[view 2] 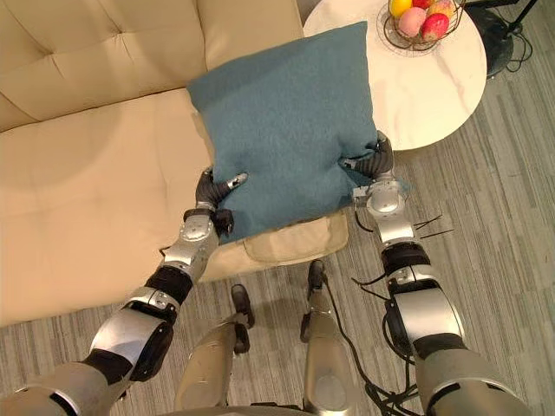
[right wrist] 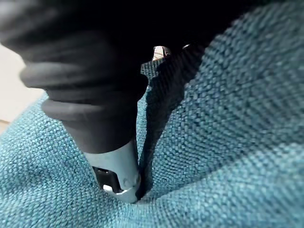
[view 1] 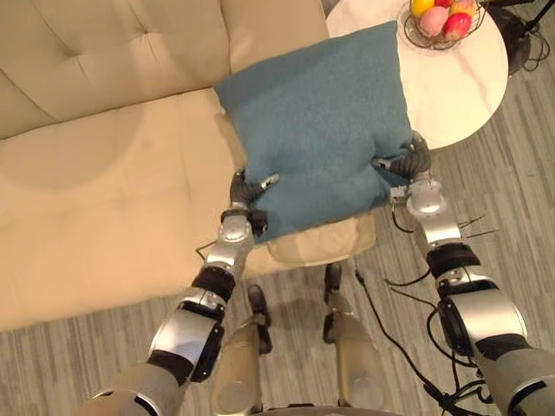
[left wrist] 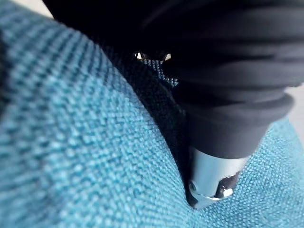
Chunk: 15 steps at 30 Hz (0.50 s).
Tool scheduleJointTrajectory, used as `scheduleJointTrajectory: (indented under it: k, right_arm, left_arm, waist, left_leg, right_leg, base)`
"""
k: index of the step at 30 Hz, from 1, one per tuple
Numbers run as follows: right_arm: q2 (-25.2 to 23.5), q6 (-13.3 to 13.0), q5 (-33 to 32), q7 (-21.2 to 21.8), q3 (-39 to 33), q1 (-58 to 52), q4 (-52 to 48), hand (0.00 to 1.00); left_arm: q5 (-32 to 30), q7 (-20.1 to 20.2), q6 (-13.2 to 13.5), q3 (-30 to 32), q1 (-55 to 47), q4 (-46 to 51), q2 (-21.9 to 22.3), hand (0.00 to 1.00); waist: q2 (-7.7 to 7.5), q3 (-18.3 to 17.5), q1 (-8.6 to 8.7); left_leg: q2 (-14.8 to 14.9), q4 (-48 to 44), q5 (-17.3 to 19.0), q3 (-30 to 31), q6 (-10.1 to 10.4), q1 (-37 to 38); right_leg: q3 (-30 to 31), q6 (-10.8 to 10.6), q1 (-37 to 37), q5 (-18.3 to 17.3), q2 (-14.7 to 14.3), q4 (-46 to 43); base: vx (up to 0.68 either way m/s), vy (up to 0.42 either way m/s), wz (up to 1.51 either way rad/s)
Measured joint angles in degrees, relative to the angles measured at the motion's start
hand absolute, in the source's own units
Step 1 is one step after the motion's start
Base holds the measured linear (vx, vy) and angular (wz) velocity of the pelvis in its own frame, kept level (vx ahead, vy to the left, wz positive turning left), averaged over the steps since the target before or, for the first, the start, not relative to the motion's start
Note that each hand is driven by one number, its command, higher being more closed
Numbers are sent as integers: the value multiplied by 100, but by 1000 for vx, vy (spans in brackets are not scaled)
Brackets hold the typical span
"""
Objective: Pick up cushions and gather them together orderly.
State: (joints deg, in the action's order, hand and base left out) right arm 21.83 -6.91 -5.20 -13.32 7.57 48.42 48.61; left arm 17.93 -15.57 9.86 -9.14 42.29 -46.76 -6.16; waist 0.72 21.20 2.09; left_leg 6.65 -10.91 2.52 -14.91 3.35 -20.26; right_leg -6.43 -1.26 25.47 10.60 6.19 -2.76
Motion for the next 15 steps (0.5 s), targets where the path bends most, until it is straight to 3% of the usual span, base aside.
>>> scheduleJointTrajectory:
  k: [7, 12, 15]
  right_arm:
    - [-39, -97, -149, -56, 37, -1378, -2124, 100]
    - [-404, -103, -110, -52, 42, -3213, -3832, 100]
    - [-459, -111, -6, 4, 170, -3793, -4425, 100]
  left_arm:
    - [-80, -237, 64, -167, -593, 1762, -305, 100]
    - [-299, -208, 78, -315, -2211, 3298, -356, 100]
    - [-409, -173, 77, -320, -2944, 3695, -372, 100]
  waist:
    - [5, -5, 3]
    - [13, -52, 17]
    - [20, -369, 16]
  left_leg:
    - [72, 119, -18, -58, 41, 138]
    - [114, 331, 68, -85, 161, 895]
    - [106, 441, 75, -85, 166, 948]
  right_leg:
    - [65, 5, -91, 1, -106, 107]
    - [180, 3, -872, -3, -206, 429]
    - [179, 3, -956, -3, -220, 581]
  base:
    - [26, -35, -7]
    - [115, 18, -9]
    - [51, 1, 1]
